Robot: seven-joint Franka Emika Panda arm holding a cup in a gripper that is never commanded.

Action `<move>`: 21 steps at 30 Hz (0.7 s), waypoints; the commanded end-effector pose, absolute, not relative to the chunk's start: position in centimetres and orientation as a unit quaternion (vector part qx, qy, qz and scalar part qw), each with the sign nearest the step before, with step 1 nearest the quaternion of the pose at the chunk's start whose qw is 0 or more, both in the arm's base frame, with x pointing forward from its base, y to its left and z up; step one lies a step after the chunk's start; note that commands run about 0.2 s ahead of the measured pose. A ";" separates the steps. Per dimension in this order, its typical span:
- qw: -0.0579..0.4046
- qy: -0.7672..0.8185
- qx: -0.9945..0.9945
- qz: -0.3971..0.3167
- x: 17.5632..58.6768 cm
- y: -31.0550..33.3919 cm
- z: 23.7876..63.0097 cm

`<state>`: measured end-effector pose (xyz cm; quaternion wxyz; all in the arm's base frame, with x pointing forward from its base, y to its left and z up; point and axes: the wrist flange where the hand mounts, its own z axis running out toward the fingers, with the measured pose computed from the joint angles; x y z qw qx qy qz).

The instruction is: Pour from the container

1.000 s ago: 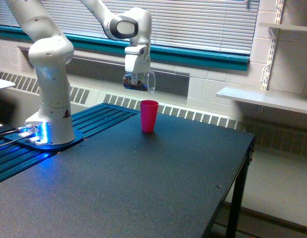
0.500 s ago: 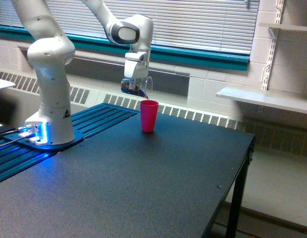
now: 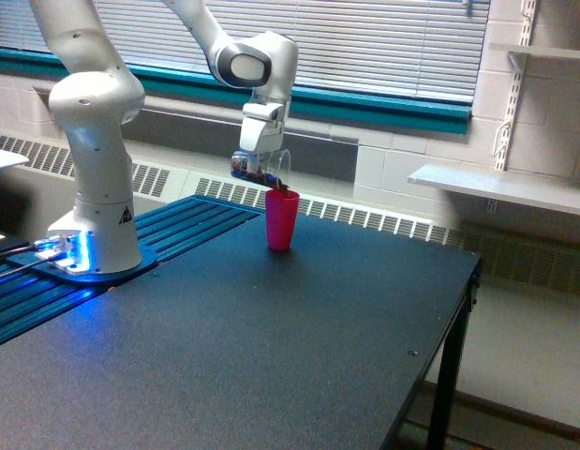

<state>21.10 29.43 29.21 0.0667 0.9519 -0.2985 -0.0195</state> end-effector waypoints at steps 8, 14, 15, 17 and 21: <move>0.076 -0.260 0.962 -0.032 22.0 31.2 29.1; 0.078 -0.255 0.963 -0.032 22.2 31.8 29.2; 0.078 -0.255 0.963 -0.033 22.1 31.9 29.2; 0.079 -0.254 0.963 -0.034 22.1 32.0 29.1; 0.080 -0.256 0.963 -0.035 21.9 32.1 28.9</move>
